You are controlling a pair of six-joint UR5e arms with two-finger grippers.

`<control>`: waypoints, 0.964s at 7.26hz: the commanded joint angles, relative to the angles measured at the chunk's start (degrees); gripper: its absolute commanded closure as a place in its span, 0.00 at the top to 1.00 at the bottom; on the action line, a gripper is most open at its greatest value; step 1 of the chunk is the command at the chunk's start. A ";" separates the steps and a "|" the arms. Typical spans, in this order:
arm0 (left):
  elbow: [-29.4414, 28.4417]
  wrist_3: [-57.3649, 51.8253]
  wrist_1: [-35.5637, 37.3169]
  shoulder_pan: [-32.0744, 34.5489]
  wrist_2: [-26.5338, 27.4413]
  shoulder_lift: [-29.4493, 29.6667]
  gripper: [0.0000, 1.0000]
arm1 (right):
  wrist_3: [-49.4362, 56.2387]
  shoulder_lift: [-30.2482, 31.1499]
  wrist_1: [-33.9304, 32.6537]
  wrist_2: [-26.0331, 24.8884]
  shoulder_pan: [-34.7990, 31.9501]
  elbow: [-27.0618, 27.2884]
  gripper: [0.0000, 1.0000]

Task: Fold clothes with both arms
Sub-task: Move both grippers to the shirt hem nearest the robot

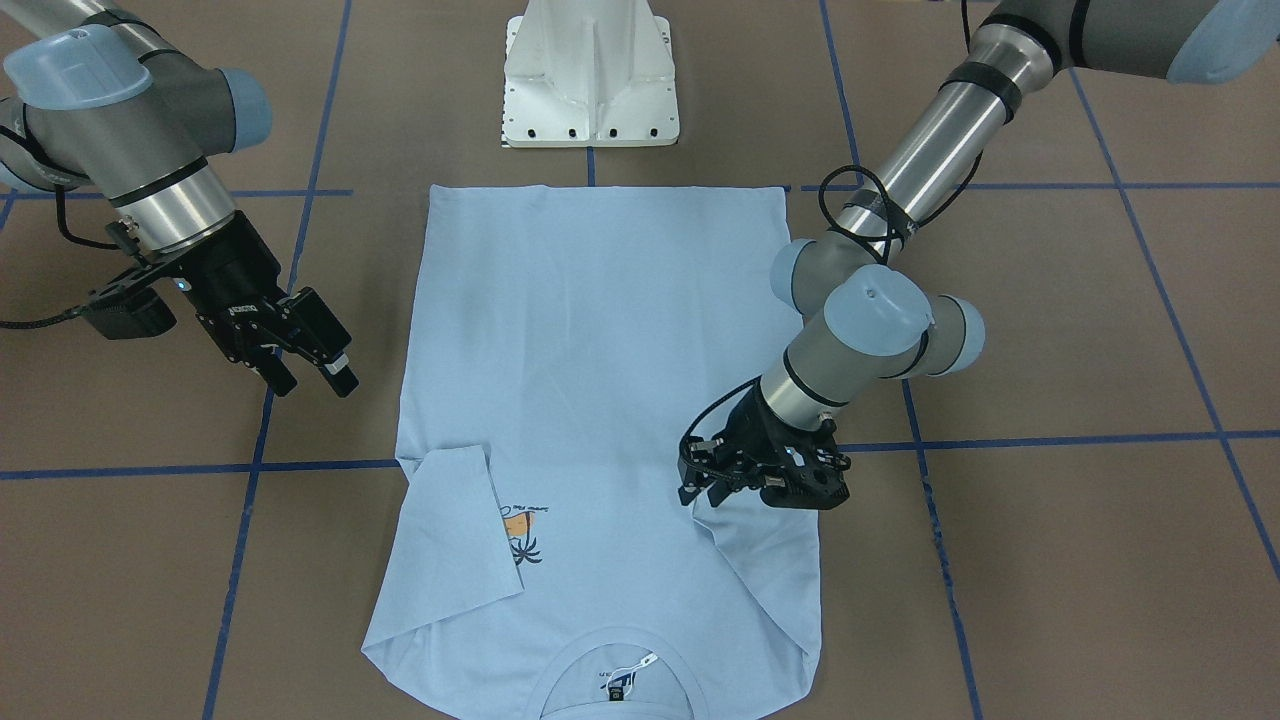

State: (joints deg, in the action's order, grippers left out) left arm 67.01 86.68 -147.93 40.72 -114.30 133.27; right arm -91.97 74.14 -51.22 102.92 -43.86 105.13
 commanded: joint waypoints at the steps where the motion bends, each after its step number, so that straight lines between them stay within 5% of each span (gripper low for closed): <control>1: 16.40 4.54 0.45 -1.78 -0.04 -9.38 0.99 | -5.39 5.28 -5.01 -2.70 8.83 9.08 1.00; 2: 23.62 4.72 0.45 -1.87 -0.05 -14.31 0.99 | -5.76 10.62 -7.64 -11.17 17.93 14.96 1.00; 4: 33.93 4.72 0.54 -1.96 -0.13 -23.37 0.99 | -17.30 10.94 -27.71 -28.15 35.78 23.95 1.00; 5: 36.06 4.64 0.54 -1.96 -0.22 -25.50 0.99 | -24.32 11.03 -29.45 -38.05 44.91 22.24 0.99; 7: 35.74 4.46 0.45 -1.96 -0.05 -26.66 0.99 | -31.67 10.76 -29.73 -42.89 48.34 17.92 0.96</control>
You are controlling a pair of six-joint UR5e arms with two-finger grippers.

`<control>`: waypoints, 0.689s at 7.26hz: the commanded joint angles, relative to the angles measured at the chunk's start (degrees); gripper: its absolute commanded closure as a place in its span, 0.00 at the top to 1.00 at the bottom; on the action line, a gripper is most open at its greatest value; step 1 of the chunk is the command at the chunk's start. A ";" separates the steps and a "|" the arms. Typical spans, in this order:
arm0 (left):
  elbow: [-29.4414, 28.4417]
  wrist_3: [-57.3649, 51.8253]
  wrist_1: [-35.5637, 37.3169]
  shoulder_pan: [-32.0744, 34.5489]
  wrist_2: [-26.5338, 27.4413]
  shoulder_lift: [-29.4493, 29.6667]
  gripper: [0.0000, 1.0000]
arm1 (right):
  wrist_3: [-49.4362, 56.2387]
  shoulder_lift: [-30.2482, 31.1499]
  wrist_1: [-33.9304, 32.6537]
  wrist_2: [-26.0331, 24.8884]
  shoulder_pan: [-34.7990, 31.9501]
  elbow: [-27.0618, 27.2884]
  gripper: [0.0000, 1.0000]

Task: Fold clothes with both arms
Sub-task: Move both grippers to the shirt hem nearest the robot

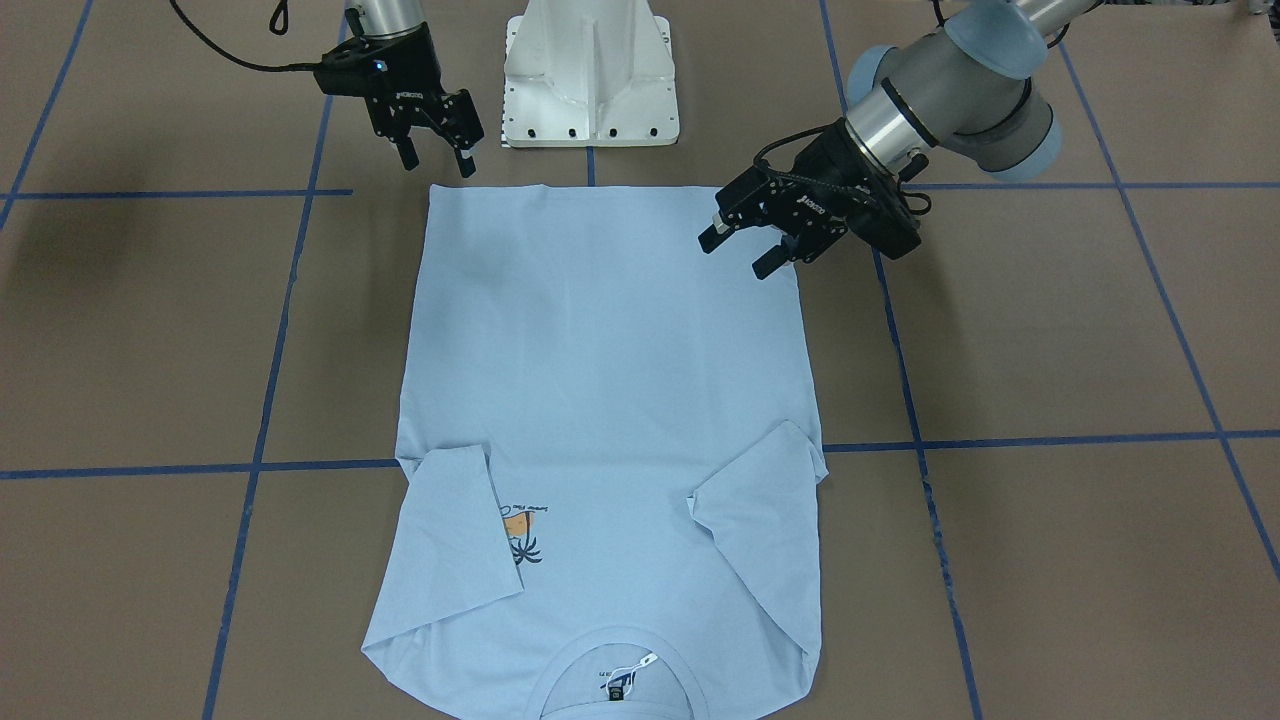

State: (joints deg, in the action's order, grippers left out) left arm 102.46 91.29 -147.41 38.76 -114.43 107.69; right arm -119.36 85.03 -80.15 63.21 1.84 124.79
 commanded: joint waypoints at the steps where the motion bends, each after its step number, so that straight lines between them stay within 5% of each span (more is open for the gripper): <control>1: 0.29 -0.06 -0.07 -0.09 0.35 -1.00 0.99 | -4.56 -0.21 -0.88 -3.45 2.56 -3.13 0.94; 5: 0.46 -0.06 -0.07 -0.09 0.79 -1.43 0.99 | -4.66 0.05 -1.23 -3.45 2.20 -4.20 0.84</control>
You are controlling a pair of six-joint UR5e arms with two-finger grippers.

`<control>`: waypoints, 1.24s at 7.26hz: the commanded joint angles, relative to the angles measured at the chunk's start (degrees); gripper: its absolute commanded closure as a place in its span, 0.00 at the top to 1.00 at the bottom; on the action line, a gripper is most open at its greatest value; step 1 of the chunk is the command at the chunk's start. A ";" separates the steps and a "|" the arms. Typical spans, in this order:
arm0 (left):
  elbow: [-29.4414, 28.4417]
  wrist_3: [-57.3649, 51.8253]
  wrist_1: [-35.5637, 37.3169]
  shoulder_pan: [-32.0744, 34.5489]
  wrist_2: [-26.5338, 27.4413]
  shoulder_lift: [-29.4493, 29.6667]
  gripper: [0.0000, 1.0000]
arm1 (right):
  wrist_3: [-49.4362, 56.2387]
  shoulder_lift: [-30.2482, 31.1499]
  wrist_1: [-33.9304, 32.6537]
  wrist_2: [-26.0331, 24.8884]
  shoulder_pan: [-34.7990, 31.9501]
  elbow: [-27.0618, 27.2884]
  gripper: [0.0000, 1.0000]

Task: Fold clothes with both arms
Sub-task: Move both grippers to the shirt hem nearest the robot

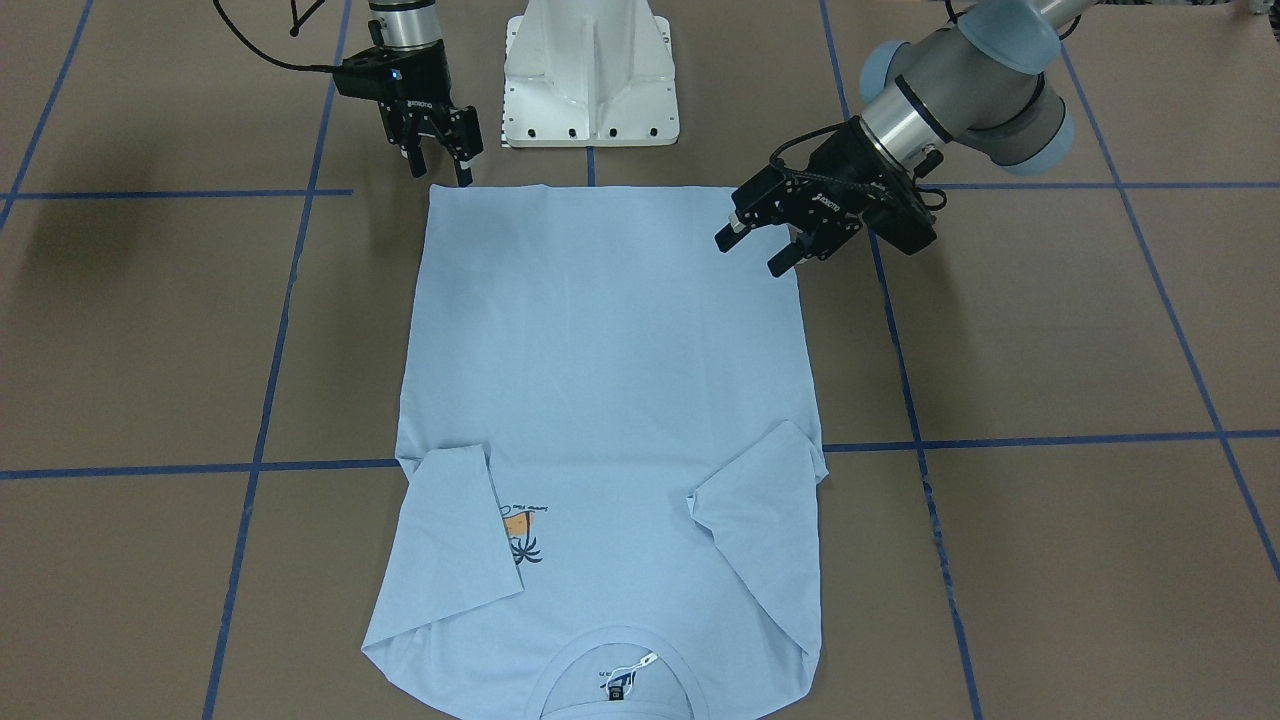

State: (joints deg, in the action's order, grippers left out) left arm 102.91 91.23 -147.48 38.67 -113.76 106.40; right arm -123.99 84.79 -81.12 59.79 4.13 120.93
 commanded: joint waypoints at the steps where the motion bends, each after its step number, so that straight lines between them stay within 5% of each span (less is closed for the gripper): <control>1: 0.62 0.00 -0.09 0.00 0.11 -0.48 0.99 | -0.02 0.54 -0.53 -0.02 -0.09 -0.35 0.83; 7: 1.06 -0.09 -0.09 0.00 0.03 -2.24 0.99 | 0.06 0.11 -0.62 -0.02 0.09 -1.76 0.65; 9: 0.97 -0.09 -0.09 0.00 0.03 -2.24 0.99 | 0.06 0.11 -0.62 0.15 0.00 -1.49 0.09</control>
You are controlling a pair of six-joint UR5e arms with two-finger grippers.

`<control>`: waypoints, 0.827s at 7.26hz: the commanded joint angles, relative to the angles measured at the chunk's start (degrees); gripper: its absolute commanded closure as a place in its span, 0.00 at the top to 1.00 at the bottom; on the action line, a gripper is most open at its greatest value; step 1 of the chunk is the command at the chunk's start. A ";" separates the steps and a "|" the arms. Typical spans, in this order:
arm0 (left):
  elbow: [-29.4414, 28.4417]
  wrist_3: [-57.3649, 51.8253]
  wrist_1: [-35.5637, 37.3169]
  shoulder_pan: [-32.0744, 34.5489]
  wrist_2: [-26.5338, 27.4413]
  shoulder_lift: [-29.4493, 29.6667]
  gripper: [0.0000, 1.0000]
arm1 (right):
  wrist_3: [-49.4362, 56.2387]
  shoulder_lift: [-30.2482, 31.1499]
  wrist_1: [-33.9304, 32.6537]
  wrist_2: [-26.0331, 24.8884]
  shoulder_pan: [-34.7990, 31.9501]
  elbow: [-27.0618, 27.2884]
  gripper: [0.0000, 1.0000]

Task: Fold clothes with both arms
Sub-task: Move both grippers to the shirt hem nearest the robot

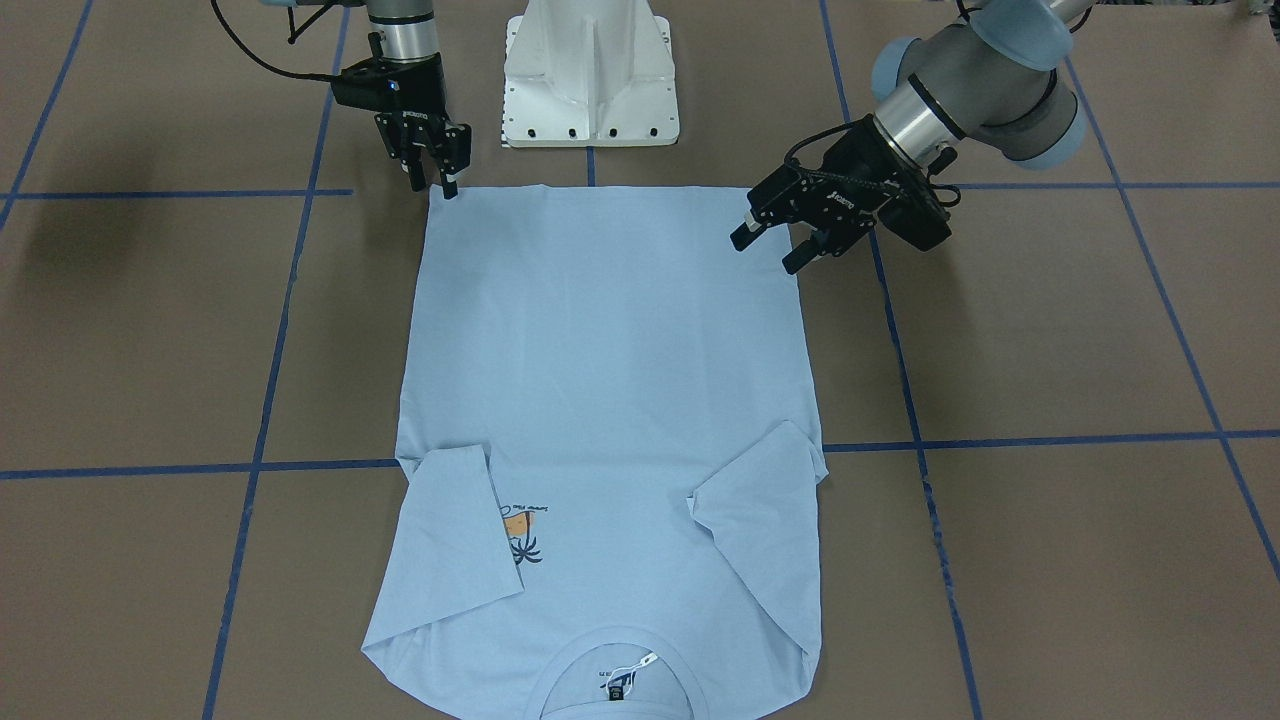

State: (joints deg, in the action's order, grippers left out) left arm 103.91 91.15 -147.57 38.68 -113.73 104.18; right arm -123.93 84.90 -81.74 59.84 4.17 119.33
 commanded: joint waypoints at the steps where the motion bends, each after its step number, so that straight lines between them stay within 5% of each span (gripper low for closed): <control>1: -0.03 0.00 0.00 0.00 0.00 -0.03 0.99 | 0.00 0.18 0.00 0.10 0.14 -0.23 0.09; 3: -0.03 0.00 0.00 0.08 0.08 -0.12 0.99 | 0.00 0.53 0.00 0.19 0.05 -0.06 0.00; 6: 0.85 1.39 1.39 -0.44 0.26 -0.29 0.99 | 0.09 0.88 -0.09 0.54 -0.39 4.48 0.00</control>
State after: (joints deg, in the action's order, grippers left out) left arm 104.27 91.63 -147.17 38.59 -113.56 103.97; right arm -123.90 85.62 -81.81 60.29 3.93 121.28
